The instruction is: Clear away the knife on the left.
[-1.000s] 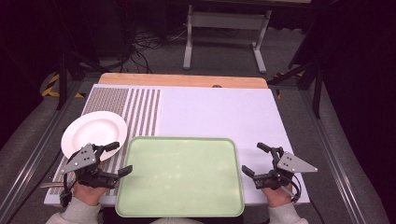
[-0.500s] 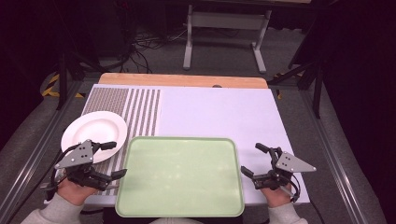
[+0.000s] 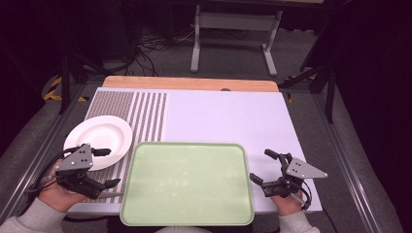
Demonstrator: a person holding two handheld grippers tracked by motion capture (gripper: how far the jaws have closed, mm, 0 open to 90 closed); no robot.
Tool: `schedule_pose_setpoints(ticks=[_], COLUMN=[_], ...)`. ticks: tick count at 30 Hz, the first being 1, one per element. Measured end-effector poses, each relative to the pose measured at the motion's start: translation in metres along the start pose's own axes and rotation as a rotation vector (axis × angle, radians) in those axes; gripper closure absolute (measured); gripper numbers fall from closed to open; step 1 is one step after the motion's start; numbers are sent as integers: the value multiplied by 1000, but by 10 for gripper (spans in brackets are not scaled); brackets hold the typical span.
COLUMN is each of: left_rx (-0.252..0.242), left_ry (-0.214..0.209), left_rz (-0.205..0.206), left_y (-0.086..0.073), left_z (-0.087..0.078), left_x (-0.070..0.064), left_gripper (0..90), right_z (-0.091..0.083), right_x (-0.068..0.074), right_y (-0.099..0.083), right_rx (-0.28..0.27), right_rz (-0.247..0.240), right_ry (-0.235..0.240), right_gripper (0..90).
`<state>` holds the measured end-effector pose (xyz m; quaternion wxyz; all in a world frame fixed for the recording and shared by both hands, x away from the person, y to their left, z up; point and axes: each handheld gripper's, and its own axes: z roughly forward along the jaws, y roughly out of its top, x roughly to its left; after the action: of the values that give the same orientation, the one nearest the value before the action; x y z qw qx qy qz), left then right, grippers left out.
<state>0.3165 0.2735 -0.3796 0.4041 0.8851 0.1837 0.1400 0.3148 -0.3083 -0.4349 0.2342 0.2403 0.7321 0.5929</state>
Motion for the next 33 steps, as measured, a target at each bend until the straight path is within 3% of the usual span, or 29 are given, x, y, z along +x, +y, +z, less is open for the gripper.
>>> schedule_pose_setpoints(ticks=[8,13,22,25,26,27,28,33], left_rx=[91,181,242,256,271,271,291,358], left_ry=[-1,-10,-31,-55,-75,-75,-88,-135], left_rz=[2,35,54,60,103,103,130,143], left_y=[-7,-9,-14,-17,-18,-18,-18,-21], left_z=[-7,-14,-19,-19,-20,-20,-20,-20], left_x=[8,13,17,18,18,18,17,20], left_gripper=[78,92,110,119,123,137,137,159], right_z=[0,1,1,2,2,2,2,2], right_x=[0,0,0,0,0,0,0,0], right_y=[0,0,-1,-1,-1,-1,-1,-1], right_rx=[4,9,16,17,19,19,19,18], right_rz=[-3,-2,-6,-5,-6,-6,-7,-10], right_ry=[4,5,5,6,9,9,10,9], right_gripper=[23,23,23,23,23,23,23,23])
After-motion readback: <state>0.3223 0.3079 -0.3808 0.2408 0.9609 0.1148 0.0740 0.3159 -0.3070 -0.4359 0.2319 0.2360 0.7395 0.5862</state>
